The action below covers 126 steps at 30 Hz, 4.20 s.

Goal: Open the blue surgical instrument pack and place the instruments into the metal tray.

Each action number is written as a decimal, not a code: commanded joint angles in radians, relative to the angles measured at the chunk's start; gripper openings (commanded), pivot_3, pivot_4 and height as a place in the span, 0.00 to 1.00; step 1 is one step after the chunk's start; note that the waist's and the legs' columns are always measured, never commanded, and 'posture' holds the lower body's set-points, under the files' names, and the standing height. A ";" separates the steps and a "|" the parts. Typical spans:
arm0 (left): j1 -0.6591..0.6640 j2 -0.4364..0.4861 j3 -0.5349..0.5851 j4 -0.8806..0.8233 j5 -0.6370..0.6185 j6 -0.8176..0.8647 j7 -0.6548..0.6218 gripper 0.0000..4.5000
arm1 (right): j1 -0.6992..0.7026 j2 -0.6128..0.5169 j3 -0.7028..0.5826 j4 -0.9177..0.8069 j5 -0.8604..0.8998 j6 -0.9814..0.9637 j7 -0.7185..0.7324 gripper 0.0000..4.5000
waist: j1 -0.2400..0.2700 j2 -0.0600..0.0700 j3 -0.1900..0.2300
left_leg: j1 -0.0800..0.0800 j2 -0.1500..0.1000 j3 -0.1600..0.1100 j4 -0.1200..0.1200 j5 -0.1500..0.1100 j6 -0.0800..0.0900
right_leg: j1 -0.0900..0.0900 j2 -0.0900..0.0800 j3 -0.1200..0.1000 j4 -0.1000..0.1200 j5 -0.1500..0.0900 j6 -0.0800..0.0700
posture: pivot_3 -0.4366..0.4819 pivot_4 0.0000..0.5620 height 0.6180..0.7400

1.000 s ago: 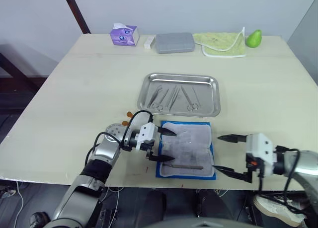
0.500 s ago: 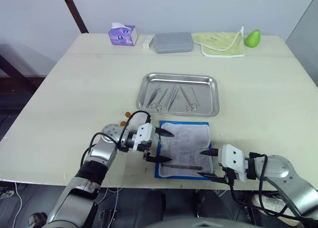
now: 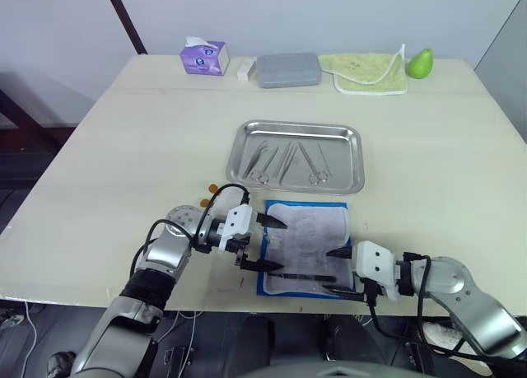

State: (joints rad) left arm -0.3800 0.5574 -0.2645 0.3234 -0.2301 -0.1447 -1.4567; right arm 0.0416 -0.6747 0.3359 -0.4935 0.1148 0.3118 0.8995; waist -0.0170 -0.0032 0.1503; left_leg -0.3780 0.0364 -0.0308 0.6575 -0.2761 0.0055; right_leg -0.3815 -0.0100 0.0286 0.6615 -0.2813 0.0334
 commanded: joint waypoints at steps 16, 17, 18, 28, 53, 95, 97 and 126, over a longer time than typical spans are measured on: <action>0.032 0.008 -0.029 0.079 0.049 -0.011 -0.002 1.00 | 0.046 0.012 0.045 0.124 -0.039 -0.074 -0.014 0.59 | 0.000 -0.004 -0.003 | 0.001 0.000 0.001 0.000 0.000 0.000 | 0.001 0.000 0.000 0.001 0.002 -0.004 | 0.48 0.27 1.00; 0.032 0.008 -0.029 0.080 0.048 -0.012 -0.002 1.00 | 0.047 0.011 0.046 0.128 -0.039 -0.073 -0.014 0.53 | 0.000 -0.004 -0.004 | 0.002 0.000 0.002 0.000 0.000 0.000 | 0.001 0.000 0.000 0.001 0.002 -0.004 | 0.48 0.27 1.00; 0.033 0.008 -0.029 0.081 0.048 -0.014 -0.002 1.00 | 0.047 0.008 0.047 0.133 -0.040 -0.071 -0.012 0.42 | 0.000 -0.004 -0.004 | 0.002 0.000 0.002 0.000 0.000 0.000 | 0.002 0.000 0.000 0.001 0.002 -0.004 | 0.48 0.27 1.00; 0.041 0.005 -0.032 0.084 0.050 -0.026 0.002 1.00 | 0.026 -0.005 0.058 0.142 -0.053 -0.060 -0.003 0.00 | 0.000 -0.005 -0.007 | 0.006 0.001 0.002 0.000 0.000 0.000 | 0.004 0.000 0.002 0.001 0.000 -0.001 | 0.48 0.27 1.00; 0.040 -0.003 -0.046 0.069 0.059 -0.005 0.018 1.00 | -0.161 -0.119 0.031 -0.207 0.071 0.354 0.037 0.00 | 0.004 -0.005 -0.006 | 0.003 0.000 0.000 0.000 0.000 0.000 | 0.003 -0.001 0.001 0.001 0.002 -0.004 | 0.48 0.27 1.00; 0.060 -0.002 -0.070 0.024 0.086 0.025 0.055 1.00 | -0.329 -0.260 0.162 -0.302 0.038 0.545 0.043 0.00 | 0.005 -0.004 -0.006 | 0.000 -0.001 -0.003 0.002 0.000 0.000 | 0.002 -0.004 -0.002 0.000 0.002 -0.004 | 0.48 0.27 1.00; 0.056 -0.002 -0.070 0.029 0.086 0.026 0.054 1.00 | -0.329 -0.266 0.161 -0.303 0.038 0.545 0.042 0.00 | 0.005 -0.004 -0.006 | 0.000 -0.001 -0.003 0.002 0.000 0.000 | 0.002 -0.004 -0.002 0.000 0.002 -0.004 | 0.48 0.27 1.00; 0.031 -0.021 -0.074 0.077 0.097 0.007 0.058 1.00 | -0.108 -0.558 -0.223 -0.254 0.119 0.403 0.187 0.00 | 0.010 -0.002 -0.005 | 0.000 -0.001 -0.002 0.003 0.000 0.000 | 0.003 -0.006 -0.003 0.000 0.001 0.000 | 0.48 0.27 1.00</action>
State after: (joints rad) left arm -0.3861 0.5252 -0.2885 0.3296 -0.2010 -0.1599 -1.4010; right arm -0.0787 -1.2080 0.1922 -0.7506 0.2167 0.7443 1.0619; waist -0.0065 -0.0052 0.1448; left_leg -0.3780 0.0355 -0.0322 0.6604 -0.2760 0.0055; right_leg -0.3786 -0.0159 0.0255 0.6617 -0.2808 0.0333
